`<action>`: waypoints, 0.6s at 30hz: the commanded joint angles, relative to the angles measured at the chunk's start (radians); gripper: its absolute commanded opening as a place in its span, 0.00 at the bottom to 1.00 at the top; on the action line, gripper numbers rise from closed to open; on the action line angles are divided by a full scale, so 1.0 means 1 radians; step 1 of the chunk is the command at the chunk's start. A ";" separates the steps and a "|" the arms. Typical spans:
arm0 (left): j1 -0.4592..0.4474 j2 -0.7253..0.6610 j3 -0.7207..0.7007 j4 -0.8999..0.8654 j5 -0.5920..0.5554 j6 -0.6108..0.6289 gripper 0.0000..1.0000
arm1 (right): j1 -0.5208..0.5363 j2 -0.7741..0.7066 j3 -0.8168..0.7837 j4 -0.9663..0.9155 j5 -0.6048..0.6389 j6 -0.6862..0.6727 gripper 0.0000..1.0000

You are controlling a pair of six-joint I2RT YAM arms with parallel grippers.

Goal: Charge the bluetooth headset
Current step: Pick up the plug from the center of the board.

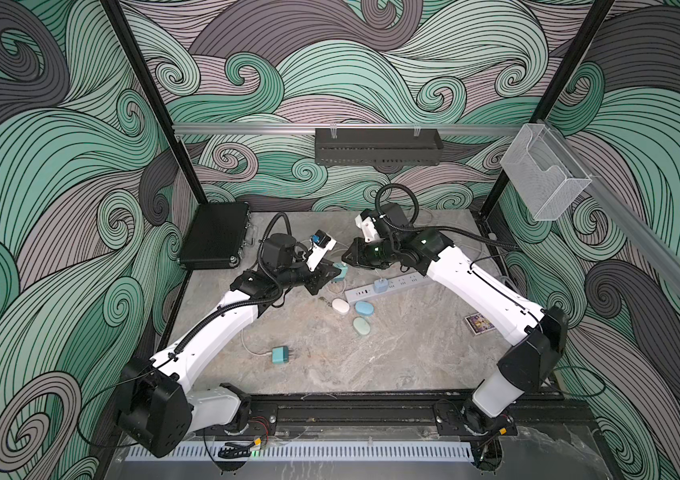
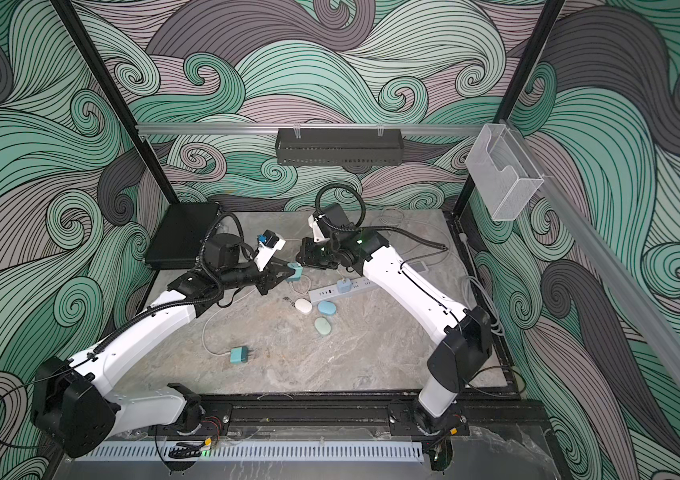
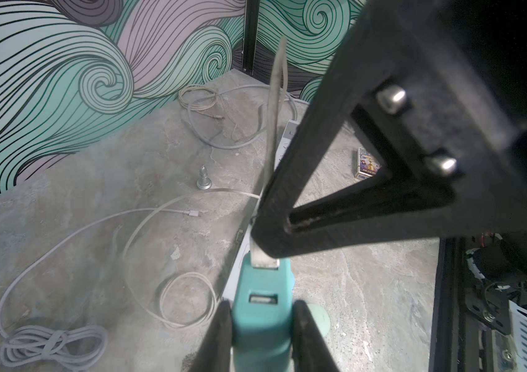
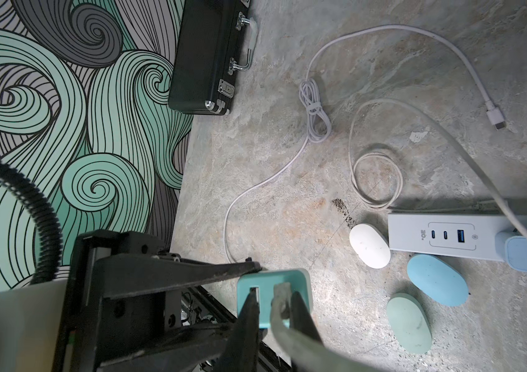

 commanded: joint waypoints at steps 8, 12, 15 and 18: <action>-0.010 -0.012 0.048 0.035 0.013 -0.033 0.00 | 0.010 0.004 -0.031 0.032 0.029 0.016 0.11; -0.010 -0.001 0.054 0.044 0.001 -0.047 0.00 | 0.010 -0.002 -0.036 0.031 0.034 0.003 0.02; -0.010 0.007 0.060 0.055 -0.003 -0.061 0.01 | 0.010 -0.002 -0.034 0.030 0.042 -0.009 0.00; -0.010 0.014 0.072 0.052 -0.005 -0.064 0.09 | 0.008 0.000 -0.023 0.031 0.048 -0.020 0.00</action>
